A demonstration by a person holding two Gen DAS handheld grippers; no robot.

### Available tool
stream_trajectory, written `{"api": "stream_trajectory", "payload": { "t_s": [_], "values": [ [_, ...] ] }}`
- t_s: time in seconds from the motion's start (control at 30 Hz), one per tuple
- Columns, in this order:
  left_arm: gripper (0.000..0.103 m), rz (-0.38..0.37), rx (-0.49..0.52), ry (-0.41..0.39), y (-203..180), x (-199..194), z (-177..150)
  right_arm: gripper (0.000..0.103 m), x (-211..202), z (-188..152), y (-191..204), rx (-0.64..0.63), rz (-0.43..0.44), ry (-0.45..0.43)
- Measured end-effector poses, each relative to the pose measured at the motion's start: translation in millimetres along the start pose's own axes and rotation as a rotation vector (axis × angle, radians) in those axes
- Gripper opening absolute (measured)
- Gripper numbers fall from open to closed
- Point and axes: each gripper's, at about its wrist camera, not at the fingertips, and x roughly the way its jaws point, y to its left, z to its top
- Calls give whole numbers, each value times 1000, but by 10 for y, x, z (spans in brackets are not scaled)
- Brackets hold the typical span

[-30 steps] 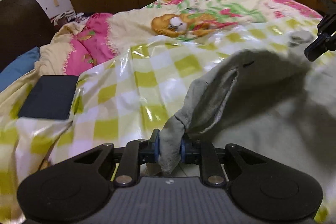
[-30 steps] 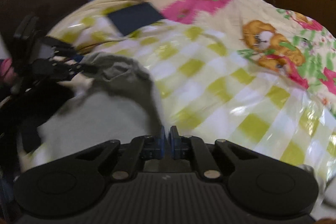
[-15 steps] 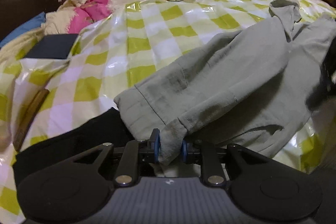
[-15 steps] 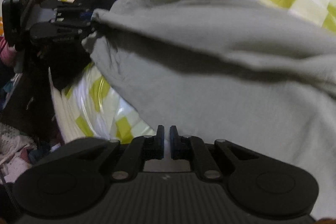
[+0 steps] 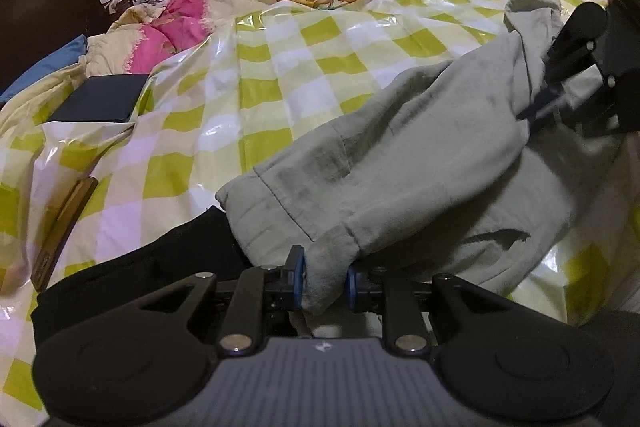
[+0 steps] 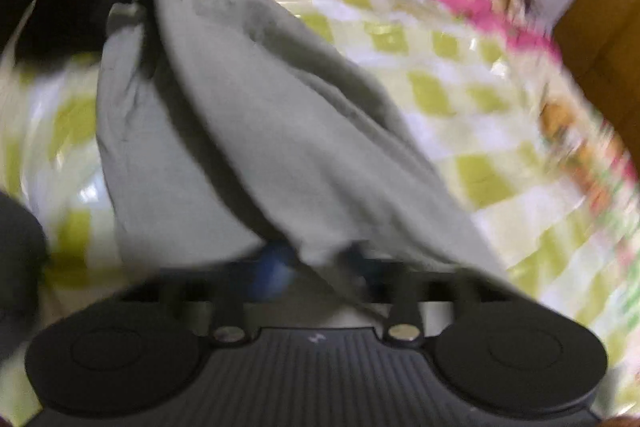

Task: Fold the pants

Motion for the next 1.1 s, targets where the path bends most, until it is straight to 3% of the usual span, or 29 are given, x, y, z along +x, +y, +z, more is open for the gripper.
{"api": "stream_trajectory", "payload": {
  "t_s": [0.17,0.27,0.3,0.43,0.47,0.53,0.57,0.73,0.9,1.0,1.1],
  "values": [
    [36,31,10,14,-47,-81,-149,2,-278,-44,97,83,68,-6],
    [36,41,1,28,-109,-48,-251,2,-171,-145,267,127,111,22],
    [37,45,8,32,-147,-35,-270,7,-93,-181,318,133,112,45],
    [56,87,113,64,-323,-53,-331,9,-34,-217,449,87,63,50],
    [57,88,124,75,-331,-85,-346,12,-82,-210,440,105,67,46],
    [57,83,104,102,-302,-187,-388,43,-210,-246,421,141,90,26],
    [57,83,84,111,-280,-240,-400,49,-270,-282,422,150,92,17],
    [57,99,41,77,-369,-485,-285,52,-500,-522,284,306,68,-2],
    [60,-7,61,-32,-742,-463,162,52,-861,-839,-250,541,-11,-73],
    [61,-92,57,-76,-1018,-188,444,54,-977,-1046,-743,682,-74,-93],
    [61,-182,32,-92,-1302,197,730,54,-980,-1105,-1250,743,-169,-94]
  ]
}}
